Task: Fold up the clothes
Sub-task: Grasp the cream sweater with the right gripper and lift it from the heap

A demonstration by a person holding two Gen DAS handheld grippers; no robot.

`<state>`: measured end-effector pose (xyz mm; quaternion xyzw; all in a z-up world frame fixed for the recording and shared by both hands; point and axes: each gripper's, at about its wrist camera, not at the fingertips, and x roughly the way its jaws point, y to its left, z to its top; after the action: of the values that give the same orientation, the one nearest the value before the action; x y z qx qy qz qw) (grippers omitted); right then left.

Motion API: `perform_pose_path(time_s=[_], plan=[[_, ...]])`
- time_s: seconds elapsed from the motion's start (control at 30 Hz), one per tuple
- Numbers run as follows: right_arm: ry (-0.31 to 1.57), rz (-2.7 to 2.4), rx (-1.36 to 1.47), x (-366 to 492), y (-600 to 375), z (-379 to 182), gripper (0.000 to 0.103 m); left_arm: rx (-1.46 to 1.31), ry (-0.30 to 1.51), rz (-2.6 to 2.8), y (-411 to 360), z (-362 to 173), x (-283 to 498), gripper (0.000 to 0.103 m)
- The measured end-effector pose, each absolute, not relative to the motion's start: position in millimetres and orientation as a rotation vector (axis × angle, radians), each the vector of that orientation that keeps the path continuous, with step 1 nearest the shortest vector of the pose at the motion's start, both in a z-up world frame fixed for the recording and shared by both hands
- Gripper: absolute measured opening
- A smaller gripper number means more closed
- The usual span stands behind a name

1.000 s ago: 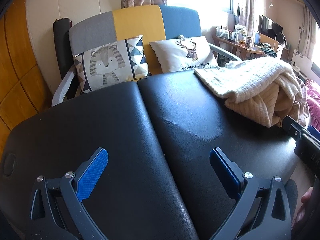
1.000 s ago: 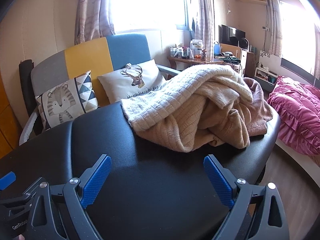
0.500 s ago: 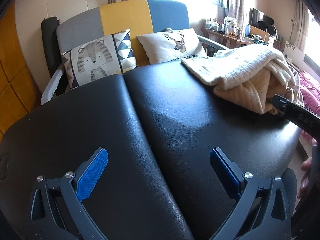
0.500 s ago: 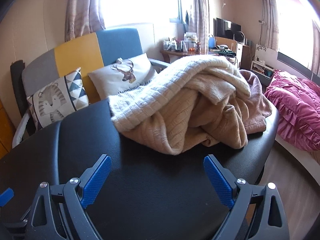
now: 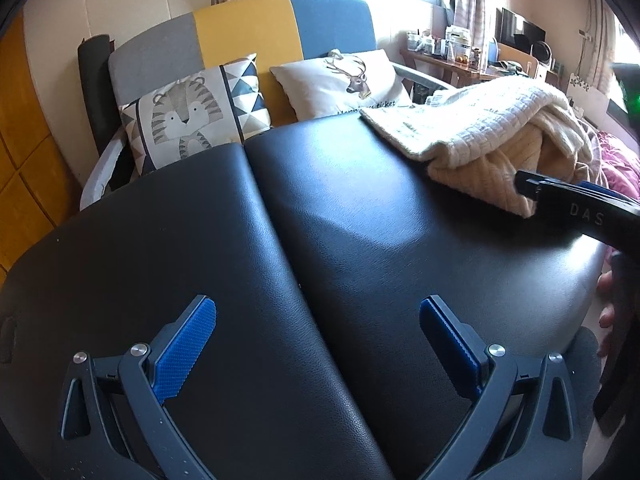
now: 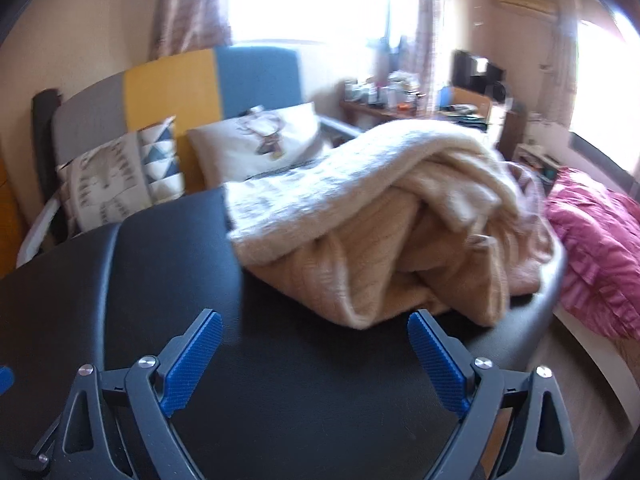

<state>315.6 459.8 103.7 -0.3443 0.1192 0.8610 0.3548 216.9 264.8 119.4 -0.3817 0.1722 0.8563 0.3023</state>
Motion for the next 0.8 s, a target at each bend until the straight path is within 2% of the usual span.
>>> perform_pose_path(time_s=[0.13, 0.27, 0.5, 0.8], plan=[[0.367, 2.303, -0.913, 306.5, 476.3, 100.7, 0.103, -1.023, 0.460, 2.272, 263.2, 117.0, 215.3, 0.103], [0.421, 2.308, -0.806, 307.5, 506.7, 114.2, 0.103, -1.048, 0.450, 2.288, 257.5, 113.6, 208.3, 0.103], [0.456, 2.164, -0.769, 291.5, 578.7, 133.0, 0.103, -1.065, 0.460, 2.309, 252.6, 108.6, 202.1, 0.103], [0.575, 2.110, -0.656, 281.1, 646.7, 142.1, 0.094, -1.096, 0.476, 2.319, 245.8, 100.3, 194.4, 0.103]])
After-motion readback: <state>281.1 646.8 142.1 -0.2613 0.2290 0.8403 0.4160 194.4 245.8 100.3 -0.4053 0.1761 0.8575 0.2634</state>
